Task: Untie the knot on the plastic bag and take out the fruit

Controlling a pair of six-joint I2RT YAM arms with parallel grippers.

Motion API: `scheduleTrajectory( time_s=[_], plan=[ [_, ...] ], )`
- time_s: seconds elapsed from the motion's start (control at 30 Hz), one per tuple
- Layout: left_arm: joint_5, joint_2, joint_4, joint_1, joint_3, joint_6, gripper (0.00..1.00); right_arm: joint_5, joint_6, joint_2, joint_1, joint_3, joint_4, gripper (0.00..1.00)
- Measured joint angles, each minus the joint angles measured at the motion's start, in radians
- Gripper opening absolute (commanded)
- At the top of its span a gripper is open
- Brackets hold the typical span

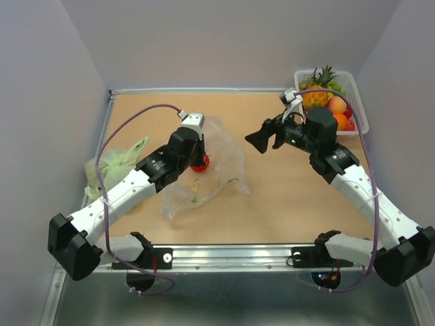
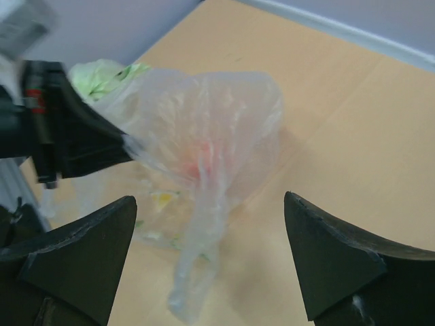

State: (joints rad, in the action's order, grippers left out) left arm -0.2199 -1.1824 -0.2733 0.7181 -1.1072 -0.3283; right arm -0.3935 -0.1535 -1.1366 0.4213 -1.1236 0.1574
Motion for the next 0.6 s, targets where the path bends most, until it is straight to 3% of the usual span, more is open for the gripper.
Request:
scheduleTrajectory(
  time_s=[0.2,0.43,0.6],
  plan=[
    [0.012,0.000,-0.071,0.000,0.134,-0.048,0.00,-0.060,-0.048,-0.019,0.173,0.014,0.006,0.89],
    [-0.069,-0.003,-0.092,0.000,0.115,-0.066,0.00,-0.069,-0.069,-0.207,0.386,0.014,-0.024,0.85],
    [-0.091,-0.032,-0.120,0.000,0.015,-0.076,0.00,-0.066,-0.079,-0.325,0.425,0.027,-0.080,0.84]
  ],
)
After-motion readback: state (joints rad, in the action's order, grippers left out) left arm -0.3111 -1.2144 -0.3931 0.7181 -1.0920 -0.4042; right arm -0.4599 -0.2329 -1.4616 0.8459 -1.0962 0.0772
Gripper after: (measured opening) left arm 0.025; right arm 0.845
